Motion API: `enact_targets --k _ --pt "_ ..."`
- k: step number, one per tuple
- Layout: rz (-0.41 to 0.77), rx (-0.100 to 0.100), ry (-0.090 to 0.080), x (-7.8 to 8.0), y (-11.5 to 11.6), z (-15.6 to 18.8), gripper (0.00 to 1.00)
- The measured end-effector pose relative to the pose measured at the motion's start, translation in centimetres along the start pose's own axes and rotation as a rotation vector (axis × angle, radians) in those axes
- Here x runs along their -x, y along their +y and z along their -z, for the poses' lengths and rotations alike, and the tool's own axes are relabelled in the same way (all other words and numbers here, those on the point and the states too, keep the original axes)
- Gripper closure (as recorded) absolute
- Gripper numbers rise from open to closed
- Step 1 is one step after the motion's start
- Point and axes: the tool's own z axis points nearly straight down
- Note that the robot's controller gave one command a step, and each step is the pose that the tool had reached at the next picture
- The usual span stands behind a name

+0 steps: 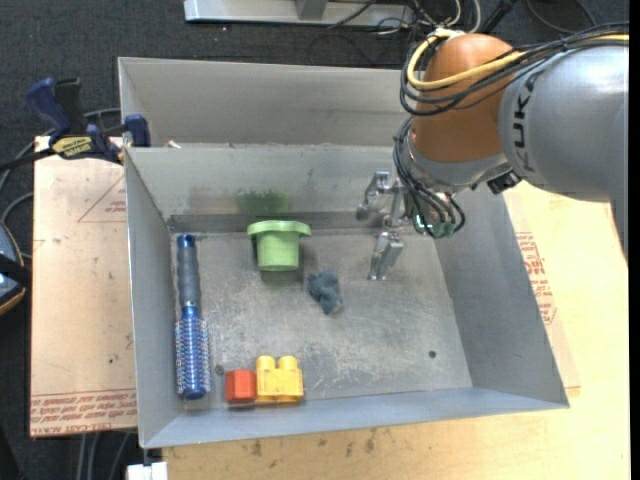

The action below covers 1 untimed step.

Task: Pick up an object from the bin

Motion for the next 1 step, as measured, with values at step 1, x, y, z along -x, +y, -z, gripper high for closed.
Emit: enact_targets --k 1 --pt "0.219 -0.005 -0.013 0.64 6.19 -9.2 0.0"
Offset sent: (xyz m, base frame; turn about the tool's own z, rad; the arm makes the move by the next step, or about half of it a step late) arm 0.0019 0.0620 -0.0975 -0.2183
